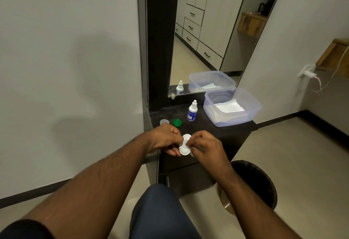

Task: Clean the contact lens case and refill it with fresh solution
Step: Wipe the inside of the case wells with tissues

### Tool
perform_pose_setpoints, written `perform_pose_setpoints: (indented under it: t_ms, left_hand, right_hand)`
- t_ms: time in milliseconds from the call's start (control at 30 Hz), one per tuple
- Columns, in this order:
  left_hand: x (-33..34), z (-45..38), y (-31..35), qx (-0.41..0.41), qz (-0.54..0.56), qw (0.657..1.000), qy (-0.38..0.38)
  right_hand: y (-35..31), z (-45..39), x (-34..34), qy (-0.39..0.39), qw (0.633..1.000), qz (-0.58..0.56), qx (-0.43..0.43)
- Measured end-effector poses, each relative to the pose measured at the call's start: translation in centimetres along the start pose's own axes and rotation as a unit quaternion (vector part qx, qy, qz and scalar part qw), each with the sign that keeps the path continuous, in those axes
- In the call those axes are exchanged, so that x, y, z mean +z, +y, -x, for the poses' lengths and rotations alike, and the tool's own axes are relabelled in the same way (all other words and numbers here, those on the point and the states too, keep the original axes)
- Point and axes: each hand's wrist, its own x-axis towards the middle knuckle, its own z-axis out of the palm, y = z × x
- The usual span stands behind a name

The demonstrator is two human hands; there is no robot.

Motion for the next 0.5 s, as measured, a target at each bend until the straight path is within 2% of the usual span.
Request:
perform_pose_setpoints:
  t_ms: [67,167,367,500]
  left_hand:
    - [0.2,-0.1,-0.1,0.003,-0.004,1.0,0.022]
    - [0.5,-0.2,-0.1,0.01,-0.006,0.998,0.055]
    - [0.1,-0.3,0.0,-0.002,0.002,0.999,0.052]
    - [0.0,-0.4,0.0,-0.001,-0.005,0.999,0.038]
  right_hand:
    - [0.3,0.1,0.3,-0.014,1.0,0.022,-0.004]
    - [0.7,0.7,0.8,0.004,1.0,-0.019,0.011]
    - [0.5,1.8,1.2,0.019,0.994,-0.077,0.07]
    - [0.7,1.7,0.6,0.09,0.992,-0.06,0.067]
